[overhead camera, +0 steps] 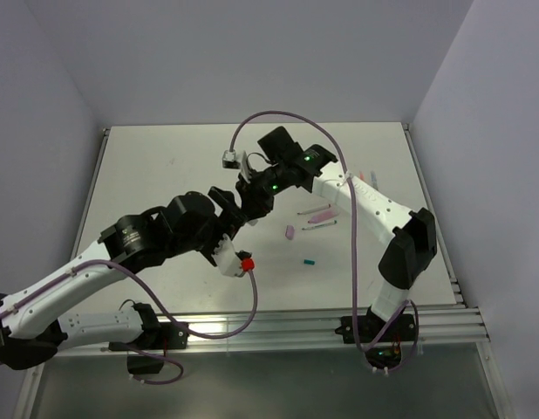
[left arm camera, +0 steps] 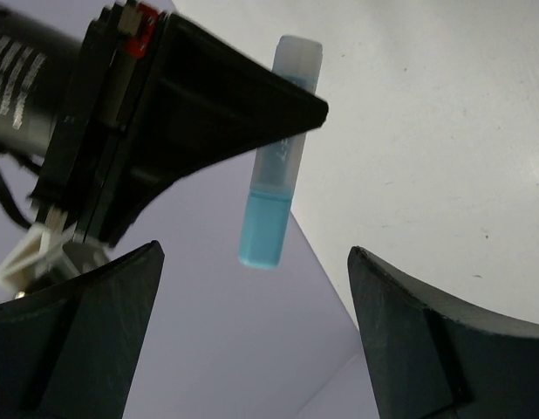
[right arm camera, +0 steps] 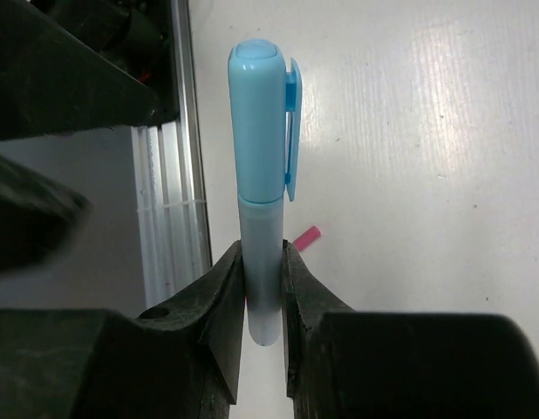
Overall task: Insert the pens into the pen caps
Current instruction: Insert the pen cap onto the pen, then press the pen cap onto the pen.
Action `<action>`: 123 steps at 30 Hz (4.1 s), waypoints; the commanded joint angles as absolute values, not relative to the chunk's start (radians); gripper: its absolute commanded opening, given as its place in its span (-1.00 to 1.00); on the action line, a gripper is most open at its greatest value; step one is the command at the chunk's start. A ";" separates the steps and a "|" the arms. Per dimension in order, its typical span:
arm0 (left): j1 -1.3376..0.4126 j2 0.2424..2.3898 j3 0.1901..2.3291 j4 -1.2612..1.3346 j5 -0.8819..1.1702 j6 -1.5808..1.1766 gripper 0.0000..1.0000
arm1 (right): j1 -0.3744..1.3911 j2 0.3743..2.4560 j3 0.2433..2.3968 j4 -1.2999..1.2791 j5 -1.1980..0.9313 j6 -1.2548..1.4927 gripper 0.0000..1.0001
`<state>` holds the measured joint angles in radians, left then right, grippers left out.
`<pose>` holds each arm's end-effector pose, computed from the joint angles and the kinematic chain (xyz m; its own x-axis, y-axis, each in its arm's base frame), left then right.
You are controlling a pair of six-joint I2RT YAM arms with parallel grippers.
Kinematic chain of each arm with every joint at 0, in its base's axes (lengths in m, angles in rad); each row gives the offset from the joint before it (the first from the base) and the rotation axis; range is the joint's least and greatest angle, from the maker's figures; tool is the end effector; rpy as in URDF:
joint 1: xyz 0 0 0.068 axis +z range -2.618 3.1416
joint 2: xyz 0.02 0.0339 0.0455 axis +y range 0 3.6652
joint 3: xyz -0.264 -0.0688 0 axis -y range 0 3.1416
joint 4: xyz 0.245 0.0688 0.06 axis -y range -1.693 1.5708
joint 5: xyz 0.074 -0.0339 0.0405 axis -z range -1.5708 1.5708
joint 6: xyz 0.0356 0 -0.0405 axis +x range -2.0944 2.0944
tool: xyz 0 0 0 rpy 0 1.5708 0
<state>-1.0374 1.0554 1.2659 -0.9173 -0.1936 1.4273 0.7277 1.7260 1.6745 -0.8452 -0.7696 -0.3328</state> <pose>0.1075 -0.1685 0.3823 0.7155 0.6985 0.0149 0.4370 -0.4641 0.7705 0.2603 0.2651 0.3438 -0.2894 -0.5720 -0.7675 -0.9486 0.0640 0.3099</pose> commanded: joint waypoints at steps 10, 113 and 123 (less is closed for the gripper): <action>-0.887 0.928 1.443 -0.730 -0.250 0.857 0.99 | 0.595 1.646 1.672 -0.674 -0.896 -0.215 -1.00; -0.324 1.003 0.723 0.644 1.088 -1.085 -0.99 | 0.647 1.615 1.810 -0.218 -0.957 0.227 -1.00; -0.331 1.005 0.825 0.456 1.065 -0.931 -0.98 | 0.623 1.609 1.790 -0.215 -0.980 0.242 -1.00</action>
<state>-0.2668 1.0061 0.8051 0.6666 0.7841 -1.0412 0.6823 1.6329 1.6890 -0.5190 -1.0870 0.2005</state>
